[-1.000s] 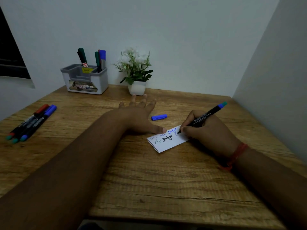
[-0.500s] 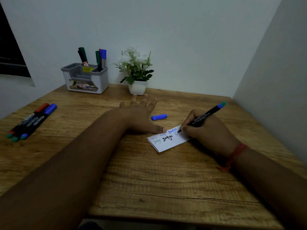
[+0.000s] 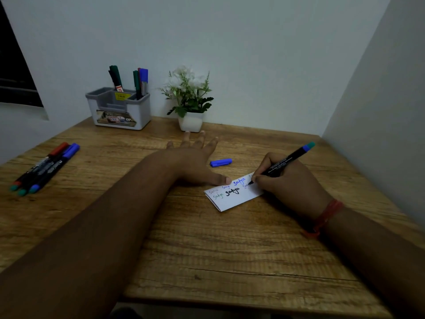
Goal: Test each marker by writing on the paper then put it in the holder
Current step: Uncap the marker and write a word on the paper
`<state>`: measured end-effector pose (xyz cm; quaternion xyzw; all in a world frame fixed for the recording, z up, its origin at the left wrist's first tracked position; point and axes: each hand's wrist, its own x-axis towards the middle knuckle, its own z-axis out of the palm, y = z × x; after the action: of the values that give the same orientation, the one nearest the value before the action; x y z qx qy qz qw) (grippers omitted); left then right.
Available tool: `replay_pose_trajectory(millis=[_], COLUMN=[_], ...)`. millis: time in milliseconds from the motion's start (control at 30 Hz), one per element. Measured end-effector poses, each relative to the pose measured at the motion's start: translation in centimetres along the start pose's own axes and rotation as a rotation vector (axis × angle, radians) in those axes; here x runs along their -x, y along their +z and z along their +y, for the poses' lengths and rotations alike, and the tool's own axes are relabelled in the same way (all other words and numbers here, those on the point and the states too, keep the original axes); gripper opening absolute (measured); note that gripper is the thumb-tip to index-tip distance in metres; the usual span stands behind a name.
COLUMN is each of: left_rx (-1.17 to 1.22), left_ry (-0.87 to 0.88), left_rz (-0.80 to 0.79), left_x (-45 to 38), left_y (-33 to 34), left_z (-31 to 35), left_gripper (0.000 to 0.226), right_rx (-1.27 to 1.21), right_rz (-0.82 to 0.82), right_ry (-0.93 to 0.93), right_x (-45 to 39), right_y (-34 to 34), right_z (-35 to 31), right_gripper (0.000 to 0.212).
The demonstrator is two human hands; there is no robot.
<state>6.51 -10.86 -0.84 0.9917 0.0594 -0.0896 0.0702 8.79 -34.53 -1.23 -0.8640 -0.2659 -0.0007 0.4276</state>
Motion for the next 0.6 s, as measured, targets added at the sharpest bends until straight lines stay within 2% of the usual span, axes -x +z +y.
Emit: replay_pose_trajectory(millis=[200, 600], left_rx=[0.001, 0.004], left_ry=[0.0, 0.008], left_rz=[-0.019, 0.007], left_x=[0.03, 0.22], left_y=[-0.04, -0.13], left_z=[-0.04, 0.12], left_gripper=[0.133, 0.124], right_rx=[0.007, -0.015], right_rz=[0.01, 0.022], right_ry=[-0.003, 0.012], right_x=[0.11, -0.05], right_y=[-0.05, -0.1], right_z=[-0.24, -0.02], right_gripper=[0.008, 0.009])
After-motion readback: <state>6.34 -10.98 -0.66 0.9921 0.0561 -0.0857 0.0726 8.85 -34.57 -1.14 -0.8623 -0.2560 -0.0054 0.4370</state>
